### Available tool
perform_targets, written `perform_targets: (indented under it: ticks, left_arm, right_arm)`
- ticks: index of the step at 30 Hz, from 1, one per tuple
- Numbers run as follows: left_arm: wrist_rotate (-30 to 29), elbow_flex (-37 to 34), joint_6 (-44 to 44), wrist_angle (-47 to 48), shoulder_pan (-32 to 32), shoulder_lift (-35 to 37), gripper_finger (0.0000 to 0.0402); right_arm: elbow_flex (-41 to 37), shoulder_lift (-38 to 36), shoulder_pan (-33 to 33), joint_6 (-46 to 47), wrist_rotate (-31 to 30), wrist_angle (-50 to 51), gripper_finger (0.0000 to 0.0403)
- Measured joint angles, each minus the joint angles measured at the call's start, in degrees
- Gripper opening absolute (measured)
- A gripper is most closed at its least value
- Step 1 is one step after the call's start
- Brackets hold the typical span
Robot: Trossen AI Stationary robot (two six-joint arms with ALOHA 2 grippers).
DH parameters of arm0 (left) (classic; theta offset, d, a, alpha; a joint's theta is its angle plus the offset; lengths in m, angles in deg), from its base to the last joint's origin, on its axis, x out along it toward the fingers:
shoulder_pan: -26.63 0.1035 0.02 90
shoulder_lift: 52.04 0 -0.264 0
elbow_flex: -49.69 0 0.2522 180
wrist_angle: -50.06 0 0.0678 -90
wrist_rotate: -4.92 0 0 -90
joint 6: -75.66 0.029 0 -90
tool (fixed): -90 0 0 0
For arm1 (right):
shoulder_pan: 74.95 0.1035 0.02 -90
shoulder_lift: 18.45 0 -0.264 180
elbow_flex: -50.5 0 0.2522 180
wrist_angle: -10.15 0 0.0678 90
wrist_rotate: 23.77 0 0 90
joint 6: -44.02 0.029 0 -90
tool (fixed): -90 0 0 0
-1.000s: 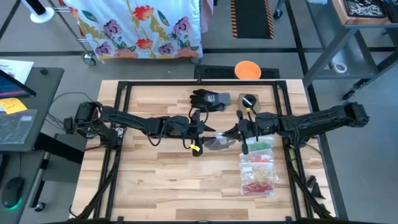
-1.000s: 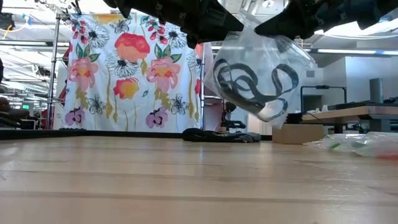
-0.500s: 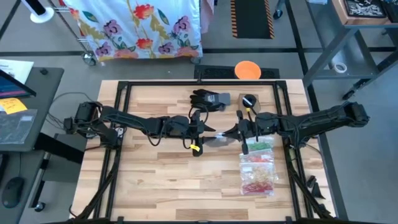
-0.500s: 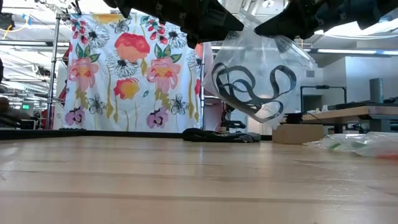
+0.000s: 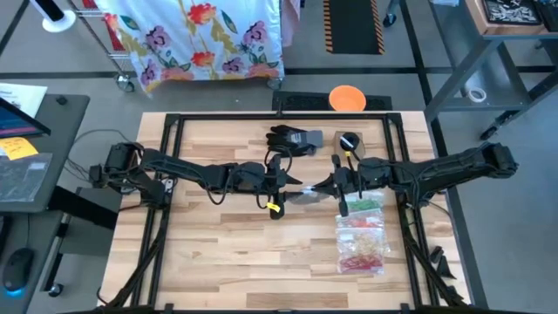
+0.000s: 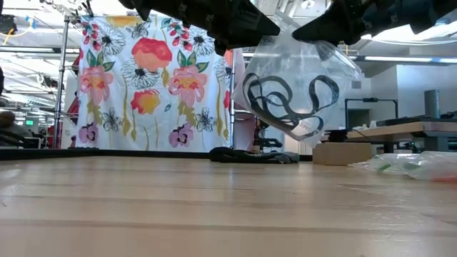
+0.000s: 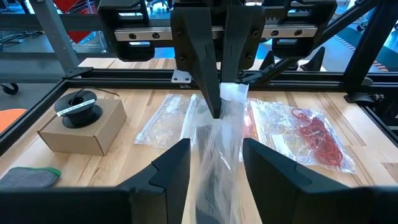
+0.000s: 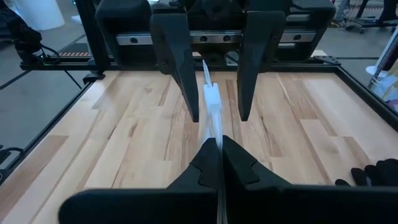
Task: Sort rubber bands
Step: Close the transparent zip bag containing the black rubber bands
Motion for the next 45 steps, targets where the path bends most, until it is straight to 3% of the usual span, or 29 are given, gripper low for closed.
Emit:
perform_targets:
  ticks: [8,15,24,32,37,45]
  left_arm:
    - [-0.73,0.00,-0.28,0.17,0.00,0.00,0.0136]
    - [-4.72,0.00,-0.66,0.39,-0.02,0.02,0.0012]
    - [-4.61,0.00,-0.70,0.52,-0.02,0.02,0.0001]
    - [-4.50,0.02,-1.69,0.37,-0.02,0.02,0.0001]
    - [-8.95,0.02,-3.06,-1.21,-0.43,0.02,0.0000]
    - [-10.01,0.04,-4.44,-3.34,-1.51,0.04,0.0000]
  right_arm:
    - [0.00,0.00,0.00,-0.15,0.00,-0.02,0.0001]
    - [0.00,0.00,0.00,-0.17,-0.10,-0.24,0.0032]
    - [0.00,-0.02,0.07,-1.73,-0.35,-4.09,0.0078]
    - [0.00,-0.02,0.41,-1.70,-2.08,-3.87,0.0165]
    - [0.00,-0.02,1.38,-1.96,-2.27,-5.81,0.0218]
    - [0.00,0.95,1.53,-2.22,-7.98,-7.59,0.0213]
